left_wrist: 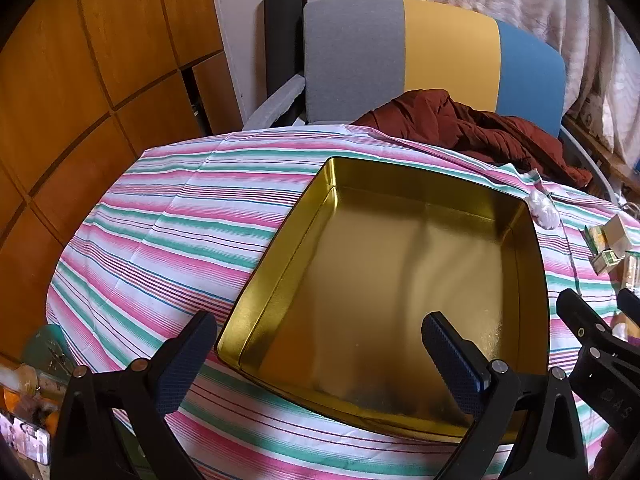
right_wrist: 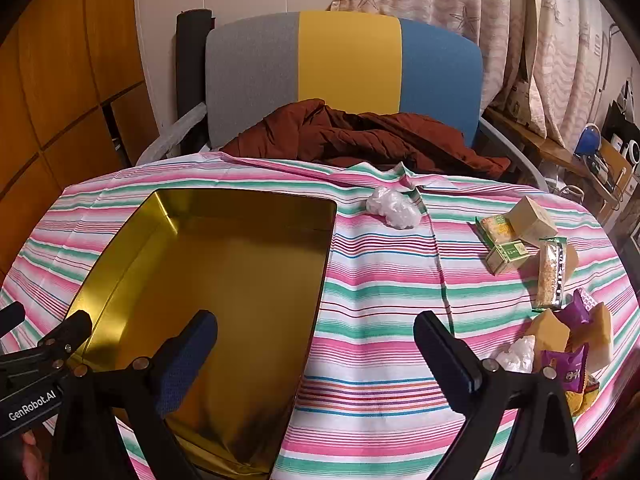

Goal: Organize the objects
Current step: 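Move both tools from the gold tray toward the scattered items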

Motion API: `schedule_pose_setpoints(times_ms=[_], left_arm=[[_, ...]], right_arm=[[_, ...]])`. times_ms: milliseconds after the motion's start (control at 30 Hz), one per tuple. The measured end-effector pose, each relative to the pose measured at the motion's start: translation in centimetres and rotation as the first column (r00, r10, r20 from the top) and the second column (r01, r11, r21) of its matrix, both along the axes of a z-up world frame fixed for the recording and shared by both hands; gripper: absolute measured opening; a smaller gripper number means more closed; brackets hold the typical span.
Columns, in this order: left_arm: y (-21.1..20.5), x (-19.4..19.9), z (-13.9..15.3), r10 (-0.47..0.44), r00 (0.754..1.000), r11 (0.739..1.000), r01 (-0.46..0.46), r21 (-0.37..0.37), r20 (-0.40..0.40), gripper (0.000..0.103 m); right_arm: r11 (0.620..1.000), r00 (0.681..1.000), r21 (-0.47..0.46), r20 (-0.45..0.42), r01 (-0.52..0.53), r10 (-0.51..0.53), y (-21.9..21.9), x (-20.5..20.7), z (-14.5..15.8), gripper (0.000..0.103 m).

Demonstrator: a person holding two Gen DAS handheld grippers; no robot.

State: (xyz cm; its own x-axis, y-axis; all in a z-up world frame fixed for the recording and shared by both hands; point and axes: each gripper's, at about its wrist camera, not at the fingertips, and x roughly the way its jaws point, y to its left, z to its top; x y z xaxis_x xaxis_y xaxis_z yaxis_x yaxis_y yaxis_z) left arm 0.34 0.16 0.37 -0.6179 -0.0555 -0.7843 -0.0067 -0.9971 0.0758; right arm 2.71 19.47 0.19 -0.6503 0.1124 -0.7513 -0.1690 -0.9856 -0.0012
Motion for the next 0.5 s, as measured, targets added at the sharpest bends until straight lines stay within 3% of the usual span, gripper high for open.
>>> schedule_pose_setpoints(times_ms=[500], left_arm=[[-0.14,0.15,0.07,0.013,1.000,1.000,-0.014,-0.015,-0.006,0.103]], right_arm=[[1.000,1.000,-0.003,-0.001,-0.005,0.005,0.07,0.09,0.04,0.101]])
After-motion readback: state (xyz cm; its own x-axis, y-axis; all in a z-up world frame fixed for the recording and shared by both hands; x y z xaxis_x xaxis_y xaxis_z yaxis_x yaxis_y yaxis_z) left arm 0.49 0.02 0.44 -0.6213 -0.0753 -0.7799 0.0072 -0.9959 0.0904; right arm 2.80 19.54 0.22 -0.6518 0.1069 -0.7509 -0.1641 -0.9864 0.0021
